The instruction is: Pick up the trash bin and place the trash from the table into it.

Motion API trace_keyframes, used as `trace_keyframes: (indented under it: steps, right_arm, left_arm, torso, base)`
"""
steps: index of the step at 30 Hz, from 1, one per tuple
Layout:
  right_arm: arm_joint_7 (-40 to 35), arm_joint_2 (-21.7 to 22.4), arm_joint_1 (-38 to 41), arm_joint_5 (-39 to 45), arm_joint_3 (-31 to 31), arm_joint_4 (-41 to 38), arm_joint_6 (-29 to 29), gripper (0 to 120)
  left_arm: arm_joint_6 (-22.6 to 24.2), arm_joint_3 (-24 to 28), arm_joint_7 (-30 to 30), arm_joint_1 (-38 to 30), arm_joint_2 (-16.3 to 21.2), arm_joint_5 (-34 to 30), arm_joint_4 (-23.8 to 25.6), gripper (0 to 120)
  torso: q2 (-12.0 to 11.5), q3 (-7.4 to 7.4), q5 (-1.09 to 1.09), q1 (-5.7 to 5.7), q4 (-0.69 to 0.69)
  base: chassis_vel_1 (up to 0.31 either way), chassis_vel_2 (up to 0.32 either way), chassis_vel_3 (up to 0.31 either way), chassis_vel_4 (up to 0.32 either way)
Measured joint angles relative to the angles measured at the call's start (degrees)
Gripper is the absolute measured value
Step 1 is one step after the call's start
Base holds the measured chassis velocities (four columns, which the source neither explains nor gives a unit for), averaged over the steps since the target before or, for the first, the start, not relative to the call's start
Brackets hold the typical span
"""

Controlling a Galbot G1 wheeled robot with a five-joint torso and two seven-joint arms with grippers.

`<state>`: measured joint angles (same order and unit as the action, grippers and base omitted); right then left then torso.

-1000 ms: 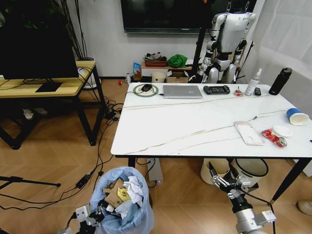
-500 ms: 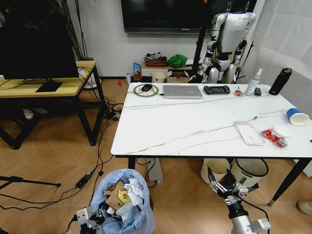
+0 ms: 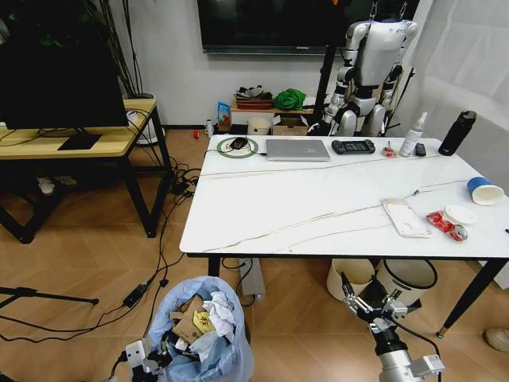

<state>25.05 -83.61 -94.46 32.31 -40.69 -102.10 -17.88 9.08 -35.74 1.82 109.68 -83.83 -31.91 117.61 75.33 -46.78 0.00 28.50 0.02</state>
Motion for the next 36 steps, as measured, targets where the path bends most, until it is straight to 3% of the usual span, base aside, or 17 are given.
trace_keyframes:
  steps: [36]
  right_arm:
    - [0.19,0.8,0.21,1.39,-1.59,-0.17,0.34,100]
  left_arm:
    - [0.13,1.24,0.19,-0.05,0.12,0.52,-0.12,0]
  torso:
    - [0.0,0.0,0.0,0.0,0.0]
  base:
    - [-0.078,-0.087,0.079,0.076]
